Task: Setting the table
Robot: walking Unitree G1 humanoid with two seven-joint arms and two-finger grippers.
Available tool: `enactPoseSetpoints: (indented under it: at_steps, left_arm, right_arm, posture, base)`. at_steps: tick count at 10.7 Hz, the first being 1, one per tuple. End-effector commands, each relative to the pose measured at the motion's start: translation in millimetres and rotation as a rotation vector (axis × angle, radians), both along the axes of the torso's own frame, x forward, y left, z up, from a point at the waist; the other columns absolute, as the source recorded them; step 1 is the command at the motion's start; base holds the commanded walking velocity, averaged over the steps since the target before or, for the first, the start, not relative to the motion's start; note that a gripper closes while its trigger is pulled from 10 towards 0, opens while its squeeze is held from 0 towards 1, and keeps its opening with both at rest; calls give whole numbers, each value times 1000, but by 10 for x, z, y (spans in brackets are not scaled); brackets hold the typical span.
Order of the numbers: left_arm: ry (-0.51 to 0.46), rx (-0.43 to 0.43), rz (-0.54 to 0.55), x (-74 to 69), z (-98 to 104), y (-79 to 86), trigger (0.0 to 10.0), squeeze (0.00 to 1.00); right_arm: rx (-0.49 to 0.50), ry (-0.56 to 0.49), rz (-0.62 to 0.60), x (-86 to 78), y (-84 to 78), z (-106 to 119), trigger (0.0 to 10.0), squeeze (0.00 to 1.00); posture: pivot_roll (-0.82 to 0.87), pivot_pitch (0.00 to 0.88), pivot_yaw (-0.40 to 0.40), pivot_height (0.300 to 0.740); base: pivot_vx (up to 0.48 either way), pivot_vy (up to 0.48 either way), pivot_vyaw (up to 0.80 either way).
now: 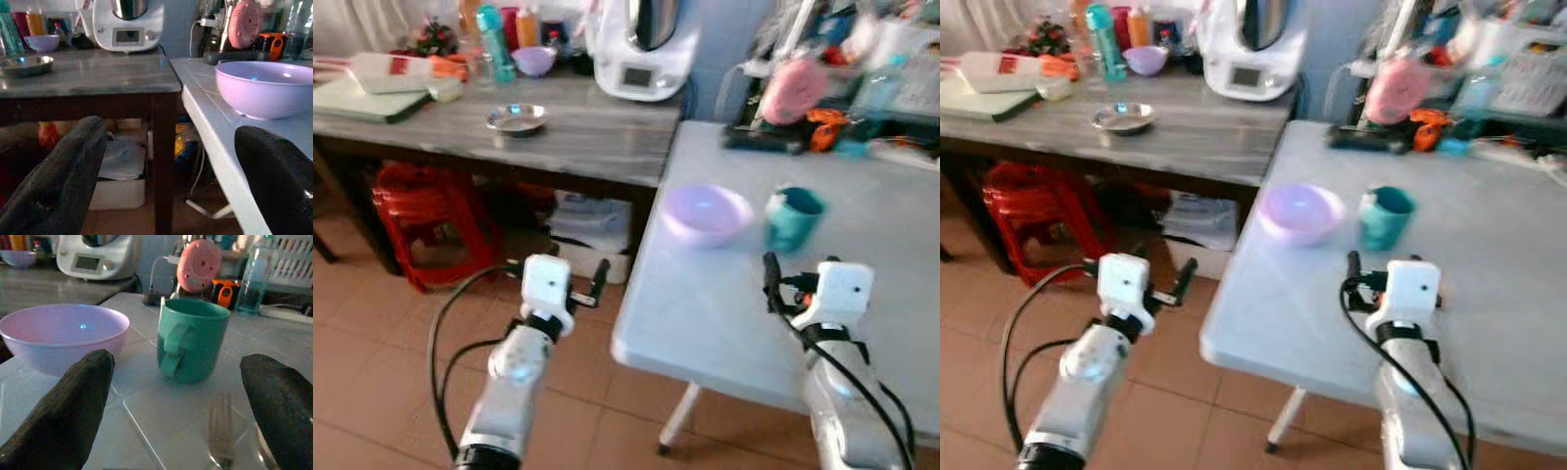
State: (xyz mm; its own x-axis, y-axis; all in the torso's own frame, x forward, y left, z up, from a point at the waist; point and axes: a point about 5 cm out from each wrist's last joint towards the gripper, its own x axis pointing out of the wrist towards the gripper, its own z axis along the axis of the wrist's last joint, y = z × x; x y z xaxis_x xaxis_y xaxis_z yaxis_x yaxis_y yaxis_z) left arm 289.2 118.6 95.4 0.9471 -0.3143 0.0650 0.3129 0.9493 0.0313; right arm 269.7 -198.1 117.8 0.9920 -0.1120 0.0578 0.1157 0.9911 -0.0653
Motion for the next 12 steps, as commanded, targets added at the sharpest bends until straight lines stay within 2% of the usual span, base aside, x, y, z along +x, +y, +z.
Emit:
enactPoseSetpoints:
  at_steps: [1,4,7,10,12]
  left_arm:
    - [-16,2,1,-1,38,50,10000,0]
    - [-16,-30,-68,-24,54,-11,10000,0]
    - [-28,-44,-101,-45,88,-40,10000,0]
    - [-31,-53,-105,-32,110,-48,10000,0]
    - [-30,-53,-109,-32,116,-53,10000,0]
  right_arm:
    - [-4,-25,30,13,63,49,10000,216]
    - [-21,-37,32,7,77,71,10000,227]
    - [-35,-59,15,9,53,106,10000,216]
    - [-105,-119,64,18,139,242,10000,216]
    - [-107,-115,69,18,138,232,10000,216]
  posture:
    - [37,0,-12,740]
    - [34,0,-13,740]
    - [32,0,-15,740]
    - [28,0,-12,740]
    - [30,0,-13,740]
  base:
    - [0,0,0]
    - [0,0,0]
    - [277,0,0]
    - [296,0,0]
    - [294,0,0]
